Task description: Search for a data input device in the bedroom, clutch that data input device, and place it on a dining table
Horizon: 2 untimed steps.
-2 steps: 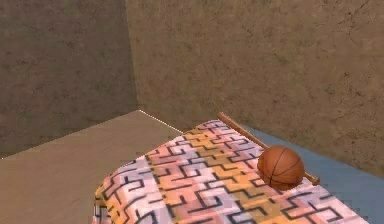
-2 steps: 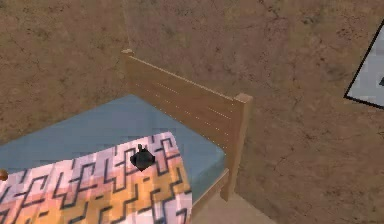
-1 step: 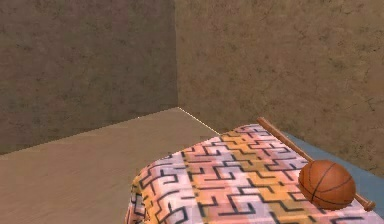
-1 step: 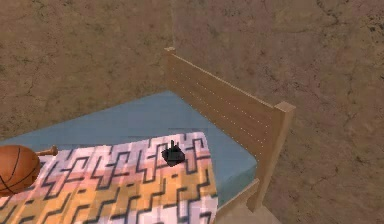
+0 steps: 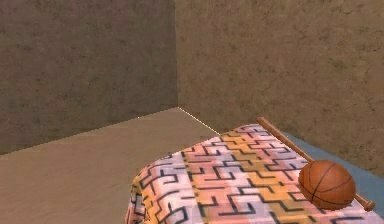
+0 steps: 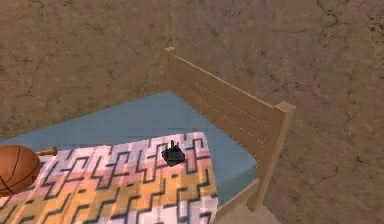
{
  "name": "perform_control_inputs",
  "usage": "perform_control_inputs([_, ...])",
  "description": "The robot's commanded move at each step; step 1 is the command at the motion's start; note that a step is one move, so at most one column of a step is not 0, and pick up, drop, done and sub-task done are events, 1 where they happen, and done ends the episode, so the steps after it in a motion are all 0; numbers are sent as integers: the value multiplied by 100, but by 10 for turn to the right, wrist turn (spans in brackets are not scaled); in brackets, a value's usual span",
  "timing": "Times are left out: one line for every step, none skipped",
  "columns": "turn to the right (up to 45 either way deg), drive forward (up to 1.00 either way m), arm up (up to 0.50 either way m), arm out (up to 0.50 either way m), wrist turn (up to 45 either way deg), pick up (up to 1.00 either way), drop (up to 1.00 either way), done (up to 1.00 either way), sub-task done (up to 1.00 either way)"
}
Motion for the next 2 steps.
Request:
perform_control_inputs([0,0,16,0,0,0,0,0,0])
perform_control_inputs([0,0,0,46,0,0,0,0,0])
